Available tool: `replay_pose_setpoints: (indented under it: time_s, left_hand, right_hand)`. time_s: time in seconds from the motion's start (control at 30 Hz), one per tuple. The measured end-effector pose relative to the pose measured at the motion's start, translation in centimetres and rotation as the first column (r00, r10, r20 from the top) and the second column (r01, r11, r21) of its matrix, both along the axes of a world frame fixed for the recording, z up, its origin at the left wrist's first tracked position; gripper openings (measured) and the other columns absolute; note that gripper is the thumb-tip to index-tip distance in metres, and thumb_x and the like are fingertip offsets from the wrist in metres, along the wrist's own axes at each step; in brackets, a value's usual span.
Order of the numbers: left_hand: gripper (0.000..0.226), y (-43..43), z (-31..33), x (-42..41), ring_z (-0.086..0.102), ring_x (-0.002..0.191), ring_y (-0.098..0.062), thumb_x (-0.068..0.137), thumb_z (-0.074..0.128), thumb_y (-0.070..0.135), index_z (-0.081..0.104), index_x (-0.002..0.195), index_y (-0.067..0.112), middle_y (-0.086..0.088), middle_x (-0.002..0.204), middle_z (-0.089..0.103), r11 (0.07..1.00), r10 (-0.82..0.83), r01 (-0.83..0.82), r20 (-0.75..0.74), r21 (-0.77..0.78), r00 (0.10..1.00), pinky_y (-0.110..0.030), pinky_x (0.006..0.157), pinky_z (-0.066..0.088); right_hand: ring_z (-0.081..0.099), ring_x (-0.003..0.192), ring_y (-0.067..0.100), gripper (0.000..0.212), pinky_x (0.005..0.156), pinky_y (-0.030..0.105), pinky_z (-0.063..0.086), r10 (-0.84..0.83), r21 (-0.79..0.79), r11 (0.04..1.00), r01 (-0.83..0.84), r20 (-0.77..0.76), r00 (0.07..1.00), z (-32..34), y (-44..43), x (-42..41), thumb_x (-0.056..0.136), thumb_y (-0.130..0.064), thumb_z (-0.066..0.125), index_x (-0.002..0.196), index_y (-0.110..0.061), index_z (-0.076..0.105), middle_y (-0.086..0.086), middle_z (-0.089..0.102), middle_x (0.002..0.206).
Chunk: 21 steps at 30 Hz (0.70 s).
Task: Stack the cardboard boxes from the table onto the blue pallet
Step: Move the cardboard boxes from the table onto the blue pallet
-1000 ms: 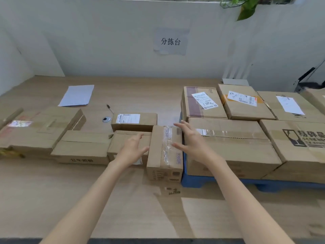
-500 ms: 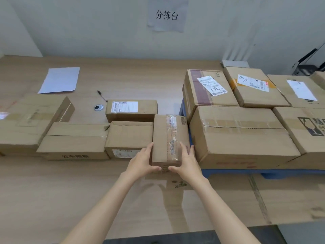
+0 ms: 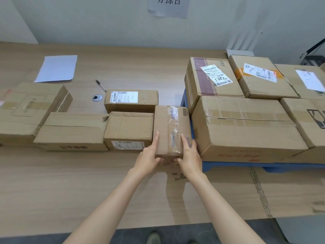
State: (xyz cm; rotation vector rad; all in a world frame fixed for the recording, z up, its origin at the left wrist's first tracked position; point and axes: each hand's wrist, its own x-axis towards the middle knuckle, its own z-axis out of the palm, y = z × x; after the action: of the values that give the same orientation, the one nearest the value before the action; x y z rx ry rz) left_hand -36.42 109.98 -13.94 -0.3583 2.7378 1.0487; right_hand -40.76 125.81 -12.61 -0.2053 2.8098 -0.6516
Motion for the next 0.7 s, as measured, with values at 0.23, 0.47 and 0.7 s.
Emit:
replay_pose_setpoints:
  time_s: [0.23, 0.47, 0.7]
  left_hand:
    - [0.097, 0.0, 0.8, -0.1, 0.055, 0.115, -0.030, 0.090, 0.063, 0.023, -0.011, 0.151, 0.037, -0.008, 0.132, 0.057, 0.999, 0.013, -0.014, -0.018, -0.042, 1.000, -0.039, 0.092, 0.045]
    - [0.092, -0.5, 3.4, 0.0, 0.049, 0.123, -0.030, 0.090, 0.062, 0.028, -0.005, 0.151, 0.038, -0.009, 0.139, 0.052, 0.999, 0.034, -0.035, -0.039, -0.008, 0.999, -0.042, 0.100, 0.041]
    - [0.086, -1.1, 8.9, -0.7, 0.052, 0.119, -0.030, 0.088, 0.065, 0.031, 0.007, 0.152, 0.038, -0.009, 0.136, 0.054, 0.997, 0.072, -0.072, -0.161, 0.006, 0.984, -0.043, 0.101, 0.043]
  right_hand:
    - [0.044, 0.129, 0.032, 0.089, 0.099, 0.038, 0.044, 0.034, -0.028, 0.999, -0.035, -0.035, 0.999, 1.3, 0.2, -0.6, 0.084, -0.017, 0.072, 0.152, -0.034, 0.019, 0.014, 0.022, 0.153]
    - [0.044, 0.124, 0.029, 0.082, 0.103, 0.037, 0.041, 0.058, -0.204, 0.977, -0.067, -0.050, 0.997, 4.2, 0.4, -1.0, 0.080, -0.014, 0.076, 0.149, -0.029, 0.033, 0.010, 0.034, 0.139]
    - [0.043, 0.123, 0.026, 0.075, 0.103, 0.035, 0.040, 0.113, -0.295, 0.943, -0.152, -0.145, 0.983, 10.7, 0.9, -1.9, 0.079, -0.013, 0.077, 0.144, -0.026, 0.043, 0.008, 0.041, 0.129]
